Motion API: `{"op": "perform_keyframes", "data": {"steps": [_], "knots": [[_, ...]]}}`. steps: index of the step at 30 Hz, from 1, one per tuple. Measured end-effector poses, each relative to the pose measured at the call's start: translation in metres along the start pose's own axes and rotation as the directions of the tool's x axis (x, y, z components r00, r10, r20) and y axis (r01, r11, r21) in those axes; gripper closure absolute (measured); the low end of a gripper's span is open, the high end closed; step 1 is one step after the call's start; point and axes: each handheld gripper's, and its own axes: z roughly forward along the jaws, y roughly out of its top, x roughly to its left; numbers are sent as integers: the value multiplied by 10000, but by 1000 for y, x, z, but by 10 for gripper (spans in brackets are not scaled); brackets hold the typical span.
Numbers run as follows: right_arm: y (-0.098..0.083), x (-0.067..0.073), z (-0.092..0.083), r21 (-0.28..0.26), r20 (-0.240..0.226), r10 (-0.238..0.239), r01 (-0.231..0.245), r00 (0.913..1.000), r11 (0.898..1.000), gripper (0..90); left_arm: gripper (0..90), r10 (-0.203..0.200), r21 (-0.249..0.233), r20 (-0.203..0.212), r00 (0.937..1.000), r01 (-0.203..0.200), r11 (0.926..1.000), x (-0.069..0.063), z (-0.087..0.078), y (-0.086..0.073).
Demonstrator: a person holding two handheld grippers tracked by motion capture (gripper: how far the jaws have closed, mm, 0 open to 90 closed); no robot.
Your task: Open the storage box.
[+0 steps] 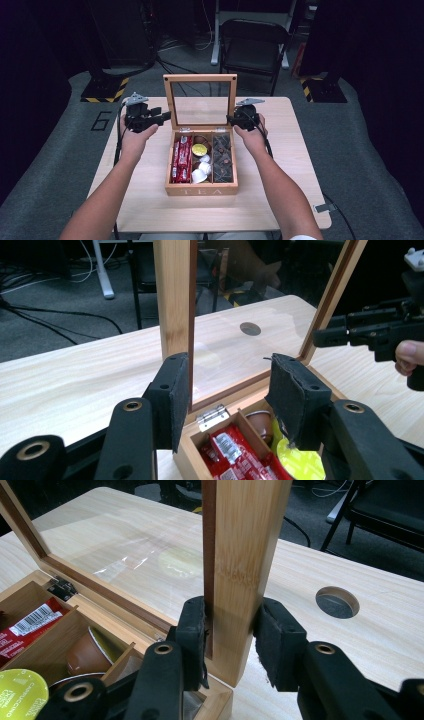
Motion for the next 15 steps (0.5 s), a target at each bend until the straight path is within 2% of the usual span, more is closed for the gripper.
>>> {"op": "perform_keyframes", "data": {"steps": [9,15], "knots": [[1,-2,3,37,-11,314,-314,9995,9995,651,504,-3,-33,-62,10000,3,10000,-6,-10,-11],[2,-5,6,84,-25,392,-392,9992,9992,651,504,-289,-179,123,9995,291,9994,-10,-15,-18]]}}
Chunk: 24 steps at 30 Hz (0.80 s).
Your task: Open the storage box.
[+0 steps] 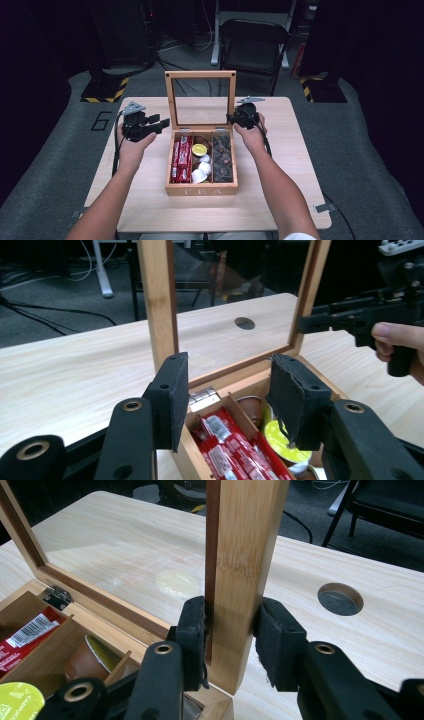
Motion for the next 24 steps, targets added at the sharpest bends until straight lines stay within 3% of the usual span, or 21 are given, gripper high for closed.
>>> {"op": "perform_keyframes", "data": {"steps": [10,24], "knots": [[2,-2,3,131,-25,320,-320,9995,9994,651,504,-377,180,328,9987,371,9991,3,-9,-10],[4,-2,4,271,41,385,-386,9993,9989,649,503,-692,128,278,9972,689,9975,7,-16,-35]]}}
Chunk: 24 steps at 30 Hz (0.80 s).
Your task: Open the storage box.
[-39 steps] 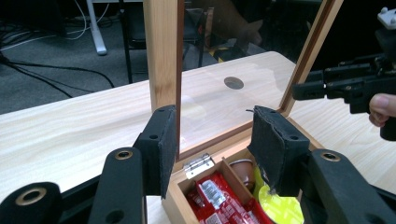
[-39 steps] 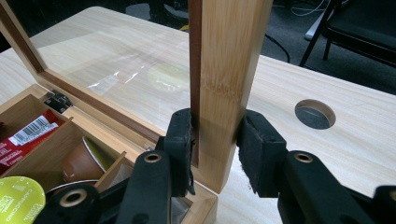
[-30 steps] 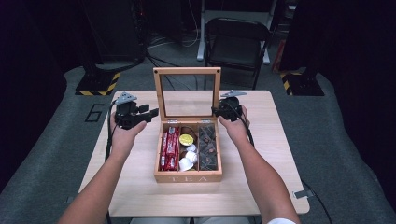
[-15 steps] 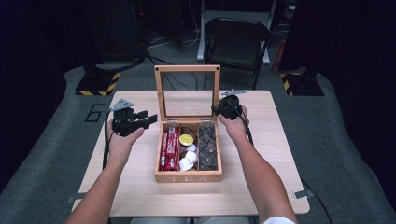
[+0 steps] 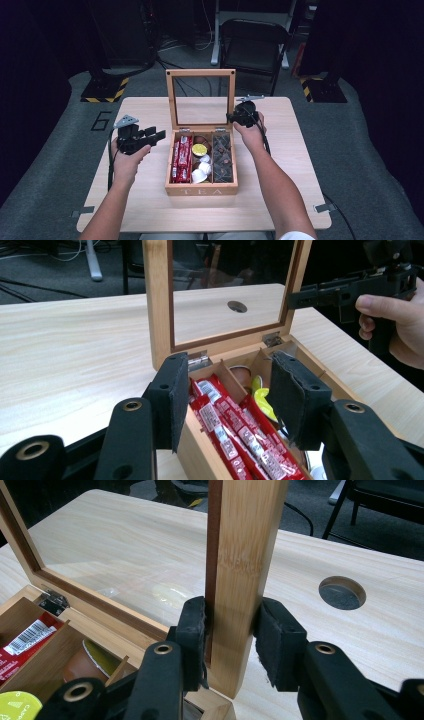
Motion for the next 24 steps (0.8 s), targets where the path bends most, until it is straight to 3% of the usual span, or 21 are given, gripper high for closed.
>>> {"op": "perform_keyframes", "data": {"steps": [9,13,19,24], "knots": [[2,1,0,90,98,25,-26,9999,10000,647,501,-345,14,9,9994,345,9994,7,-4,-9],[2,2,0,125,128,59,-60,9999,9999,643,498,-236,3,-25,9997,236,9997,7,-9,-10],[0,3,-8,3,-76,323,-323,9994,9995,564,489,-135,-72,-113,9998,134,9999,8,-14,-12],[-5,5,-19,-29,23,352,-352,9994,9994,483,470,-50,11,-76,10000,50,10000,7,-15,-12]]}}
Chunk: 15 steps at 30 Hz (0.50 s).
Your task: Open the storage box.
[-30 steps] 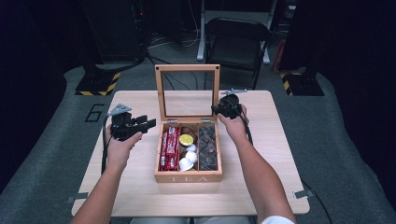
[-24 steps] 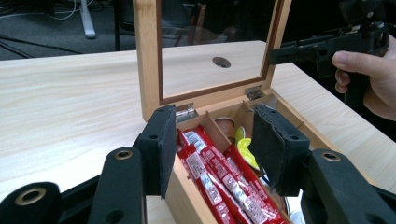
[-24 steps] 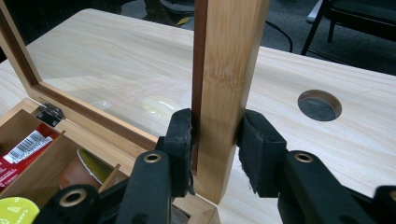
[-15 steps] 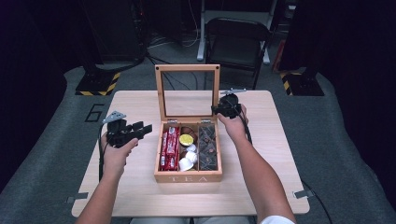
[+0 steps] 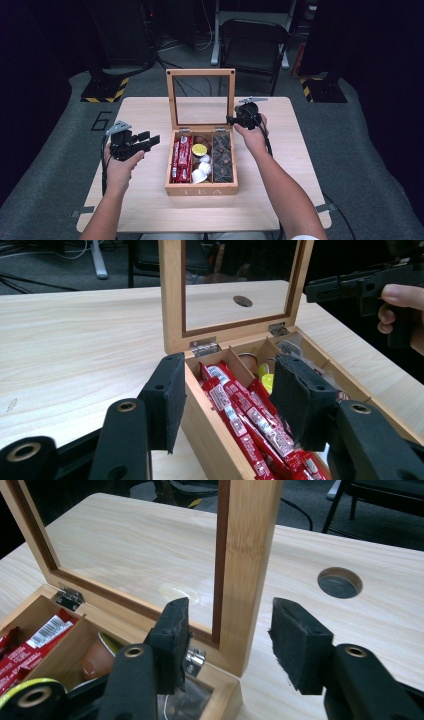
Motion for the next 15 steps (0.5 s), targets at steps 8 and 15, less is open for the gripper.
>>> {"op": "perform_keyframes", "data": {"steps": [8,15], "knots": [[-7,6,-13,-187,-29,37,-38,10000,9998,435,457,12,-33,5,10000,-12,10000,2,-2,0],[-14,23,-21,-315,-143,-346,342,9993,9989,399,450,161,-125,-163,9997,-163,9998,-2,-8,1]]}}
